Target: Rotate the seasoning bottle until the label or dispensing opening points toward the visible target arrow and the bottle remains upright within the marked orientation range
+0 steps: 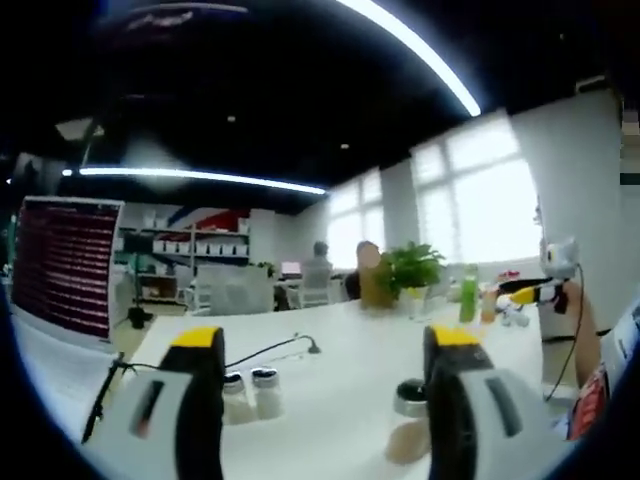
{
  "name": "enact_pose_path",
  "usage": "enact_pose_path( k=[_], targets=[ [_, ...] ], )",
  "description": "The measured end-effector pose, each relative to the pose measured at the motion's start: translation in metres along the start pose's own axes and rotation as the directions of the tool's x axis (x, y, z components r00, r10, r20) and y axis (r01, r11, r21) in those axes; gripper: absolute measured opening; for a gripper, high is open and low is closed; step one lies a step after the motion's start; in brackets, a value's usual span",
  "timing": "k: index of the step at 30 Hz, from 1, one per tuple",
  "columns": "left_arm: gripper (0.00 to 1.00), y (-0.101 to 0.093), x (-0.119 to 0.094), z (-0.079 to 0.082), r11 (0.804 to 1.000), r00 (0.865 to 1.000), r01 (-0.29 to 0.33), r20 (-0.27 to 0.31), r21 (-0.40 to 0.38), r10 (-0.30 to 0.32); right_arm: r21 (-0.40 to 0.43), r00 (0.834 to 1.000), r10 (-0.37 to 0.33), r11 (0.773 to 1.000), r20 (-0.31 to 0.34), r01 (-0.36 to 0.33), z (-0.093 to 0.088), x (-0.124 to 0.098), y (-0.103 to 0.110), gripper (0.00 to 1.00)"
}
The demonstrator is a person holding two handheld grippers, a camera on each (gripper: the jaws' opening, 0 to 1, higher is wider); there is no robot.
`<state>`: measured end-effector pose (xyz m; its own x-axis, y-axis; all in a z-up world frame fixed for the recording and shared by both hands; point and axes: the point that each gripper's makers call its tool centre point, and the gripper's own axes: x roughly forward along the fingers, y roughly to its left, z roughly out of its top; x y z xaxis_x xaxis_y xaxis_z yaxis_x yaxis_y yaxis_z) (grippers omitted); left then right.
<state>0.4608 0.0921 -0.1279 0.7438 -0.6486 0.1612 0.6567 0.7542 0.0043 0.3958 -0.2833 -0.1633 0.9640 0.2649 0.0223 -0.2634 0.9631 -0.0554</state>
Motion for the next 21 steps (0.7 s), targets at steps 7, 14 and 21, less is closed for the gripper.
enact_pose_path(
  k=[7,14,21],
  targets=[
    [0.85,0.008,0.016,0.009,1.0,1.0,0.01,0.027,-0.029,-0.009,-0.011,1.0,0.013,1.0,-0.006,-0.014,0.0,0.0,0.008,0.89],
    [0.85,0.02,0.038,0.001,0.999,1.0,0.001,-0.011,-0.038,-0.001,-0.04,1.0,0.021,0.999,0.015,-0.02,0.007,-0.005,0.014,0.89],
    [0.85,0.031,0.054,-0.014,0.998,0.999,-0.016,-0.034,-0.058,0.014,-0.039,1.0,0.016,0.999,0.013,-0.016,0.007,-0.005,0.011,0.89]
  ],
)
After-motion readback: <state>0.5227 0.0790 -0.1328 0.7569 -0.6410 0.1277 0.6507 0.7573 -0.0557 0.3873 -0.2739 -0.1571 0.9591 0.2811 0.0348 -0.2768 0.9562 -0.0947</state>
